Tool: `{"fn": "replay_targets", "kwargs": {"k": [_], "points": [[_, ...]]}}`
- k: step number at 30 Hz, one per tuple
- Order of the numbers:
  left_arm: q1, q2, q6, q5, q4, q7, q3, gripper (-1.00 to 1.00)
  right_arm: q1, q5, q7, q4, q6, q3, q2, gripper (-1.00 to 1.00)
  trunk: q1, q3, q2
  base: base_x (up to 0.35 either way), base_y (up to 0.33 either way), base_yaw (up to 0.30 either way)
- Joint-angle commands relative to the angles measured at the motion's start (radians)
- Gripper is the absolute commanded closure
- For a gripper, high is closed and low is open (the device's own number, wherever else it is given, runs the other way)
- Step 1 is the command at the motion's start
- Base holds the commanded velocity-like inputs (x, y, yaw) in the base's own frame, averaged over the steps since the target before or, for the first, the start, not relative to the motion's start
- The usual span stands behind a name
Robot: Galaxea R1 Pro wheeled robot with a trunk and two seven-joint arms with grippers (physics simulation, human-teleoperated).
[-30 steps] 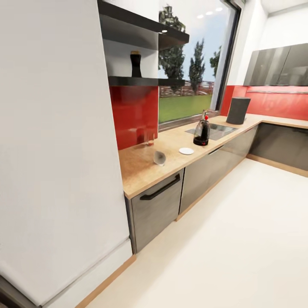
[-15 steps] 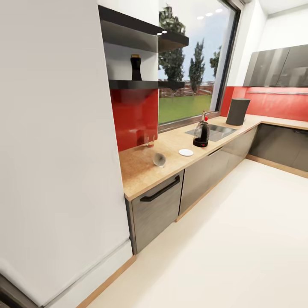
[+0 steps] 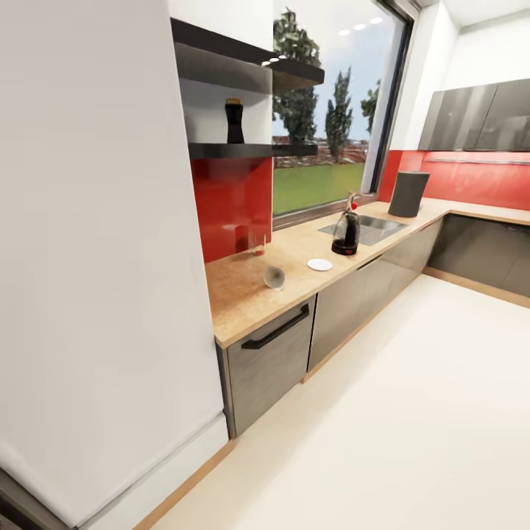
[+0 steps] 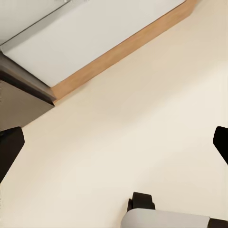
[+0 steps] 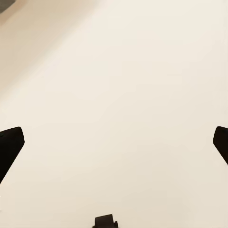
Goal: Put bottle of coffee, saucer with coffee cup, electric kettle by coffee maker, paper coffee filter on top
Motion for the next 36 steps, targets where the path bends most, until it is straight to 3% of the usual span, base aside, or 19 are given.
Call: {"fn": "replay_targets", "kwargs": {"k": [1, 36], "points": [[-0.001, 0.0, -0.003, 0.001, 0.001, 0.0, 0.001, -1.0, -0.001, -0.001, 0.0, 0.001, -0.003, -0.001, 0.0, -1.0, -0.004, 0.002, 0.006, 0.0, 0.0, 0.0], [-0.001, 0.001, -0.003, 0.001, 0.001, 0.001, 0.001, -1.0, -0.001, -0.002, 0.005, -0.007, -0.003, -0.002, 0.0, -1.0, -0.138, 0.112, 0.251, 0.0, 0.0, 0.0]]}}
